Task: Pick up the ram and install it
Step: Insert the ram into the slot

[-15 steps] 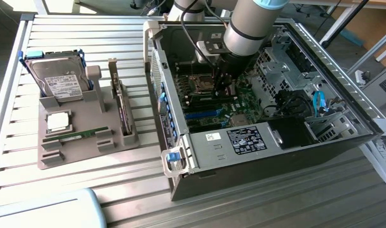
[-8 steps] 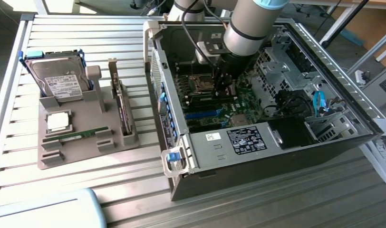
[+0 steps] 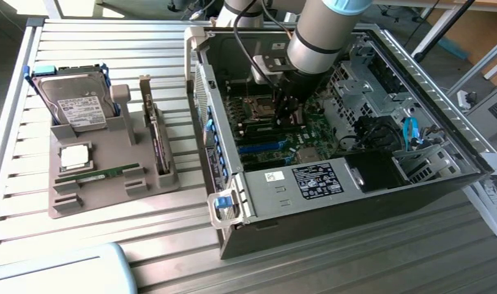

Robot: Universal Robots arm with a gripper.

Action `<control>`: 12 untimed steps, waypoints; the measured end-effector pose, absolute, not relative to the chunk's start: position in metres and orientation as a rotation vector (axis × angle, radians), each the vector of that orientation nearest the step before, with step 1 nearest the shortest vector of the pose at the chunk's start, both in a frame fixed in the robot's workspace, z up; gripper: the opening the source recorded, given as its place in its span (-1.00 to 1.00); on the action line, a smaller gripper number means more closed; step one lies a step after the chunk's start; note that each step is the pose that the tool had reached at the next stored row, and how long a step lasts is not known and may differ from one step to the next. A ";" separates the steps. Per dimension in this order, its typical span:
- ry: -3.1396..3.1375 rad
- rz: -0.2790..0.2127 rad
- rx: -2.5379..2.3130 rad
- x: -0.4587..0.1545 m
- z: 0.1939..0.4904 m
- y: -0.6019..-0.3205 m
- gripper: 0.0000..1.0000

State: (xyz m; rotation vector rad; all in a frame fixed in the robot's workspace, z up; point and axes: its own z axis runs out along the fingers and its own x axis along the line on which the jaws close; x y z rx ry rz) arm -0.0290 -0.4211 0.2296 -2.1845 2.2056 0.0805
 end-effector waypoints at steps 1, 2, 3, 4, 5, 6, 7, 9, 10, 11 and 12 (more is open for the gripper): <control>2.206 0.081 -2.184 -0.029 0.230 -0.421 -0.75; 2.205 0.081 -2.184 -0.029 0.229 -0.421 -0.75; 2.205 0.081 -2.184 -0.029 0.229 -0.421 -0.73; 2.205 0.081 -2.184 -0.029 0.229 -0.421 -0.61; 2.205 0.081 -2.184 -0.029 0.229 -0.421 -0.61; 2.206 0.081 -2.184 -0.029 0.229 -0.421 -0.47; 2.209 0.076 -2.186 -0.029 0.230 -0.421 -0.47; 2.216 0.063 -2.191 -0.029 0.230 -0.421 -0.47; 2.218 0.059 -2.192 -0.029 0.231 -0.421 -0.47; 2.220 0.055 -2.194 -0.029 0.232 -0.421 -0.47; 2.222 0.051 -2.195 -0.029 0.235 -0.421 -0.47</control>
